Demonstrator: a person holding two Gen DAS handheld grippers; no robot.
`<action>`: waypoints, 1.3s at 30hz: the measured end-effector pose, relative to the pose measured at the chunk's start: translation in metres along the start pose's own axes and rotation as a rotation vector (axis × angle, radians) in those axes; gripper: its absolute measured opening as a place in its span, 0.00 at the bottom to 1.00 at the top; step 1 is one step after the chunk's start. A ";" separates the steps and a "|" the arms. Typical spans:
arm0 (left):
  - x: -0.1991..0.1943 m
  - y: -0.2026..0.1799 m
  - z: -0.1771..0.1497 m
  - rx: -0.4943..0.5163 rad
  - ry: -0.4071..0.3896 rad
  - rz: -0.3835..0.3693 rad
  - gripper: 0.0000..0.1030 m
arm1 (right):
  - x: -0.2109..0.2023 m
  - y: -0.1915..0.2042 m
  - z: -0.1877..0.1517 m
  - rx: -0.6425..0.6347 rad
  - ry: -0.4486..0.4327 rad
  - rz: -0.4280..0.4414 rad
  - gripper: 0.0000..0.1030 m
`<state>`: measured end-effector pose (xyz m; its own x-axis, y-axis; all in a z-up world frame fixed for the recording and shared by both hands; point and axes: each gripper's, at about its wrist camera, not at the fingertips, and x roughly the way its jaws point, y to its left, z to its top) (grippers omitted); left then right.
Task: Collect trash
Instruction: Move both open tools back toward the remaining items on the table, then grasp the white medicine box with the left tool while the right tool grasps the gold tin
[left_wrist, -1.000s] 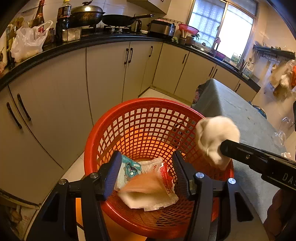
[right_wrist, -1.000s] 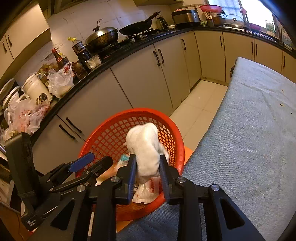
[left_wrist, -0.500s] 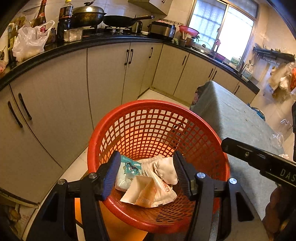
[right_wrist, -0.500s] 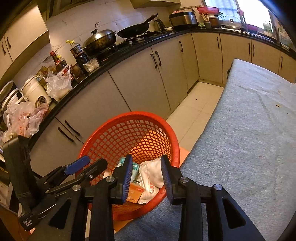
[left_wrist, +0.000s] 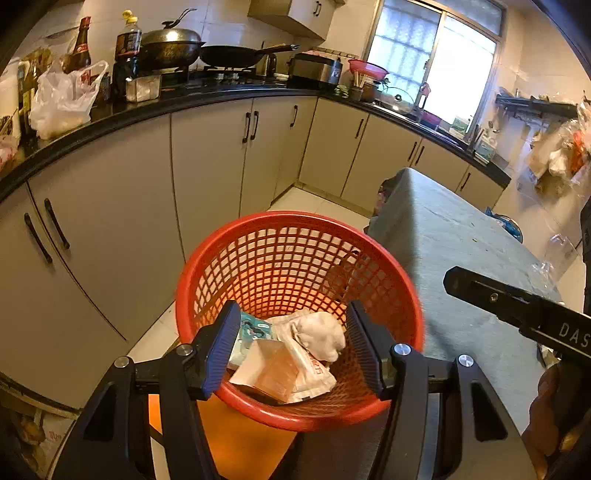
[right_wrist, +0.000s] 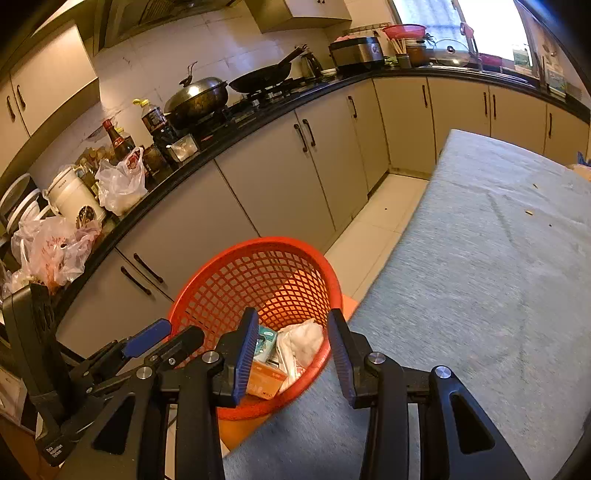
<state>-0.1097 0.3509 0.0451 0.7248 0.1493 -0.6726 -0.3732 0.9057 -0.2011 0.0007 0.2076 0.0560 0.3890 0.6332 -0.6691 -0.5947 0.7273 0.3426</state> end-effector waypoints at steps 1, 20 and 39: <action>-0.002 -0.003 0.000 0.005 -0.002 -0.001 0.57 | -0.002 -0.002 -0.001 0.002 -0.002 -0.002 0.41; -0.016 -0.111 -0.011 0.192 0.003 -0.072 0.62 | -0.109 -0.083 -0.036 0.124 -0.112 -0.103 0.42; -0.004 -0.270 -0.044 0.453 0.114 -0.238 0.74 | -0.269 -0.276 -0.083 0.476 -0.308 -0.370 0.46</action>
<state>-0.0368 0.0881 0.0707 0.6822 -0.1023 -0.7240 0.1003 0.9939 -0.0459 0.0023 -0.1855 0.0863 0.7321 0.3156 -0.6037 -0.0368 0.9032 0.4276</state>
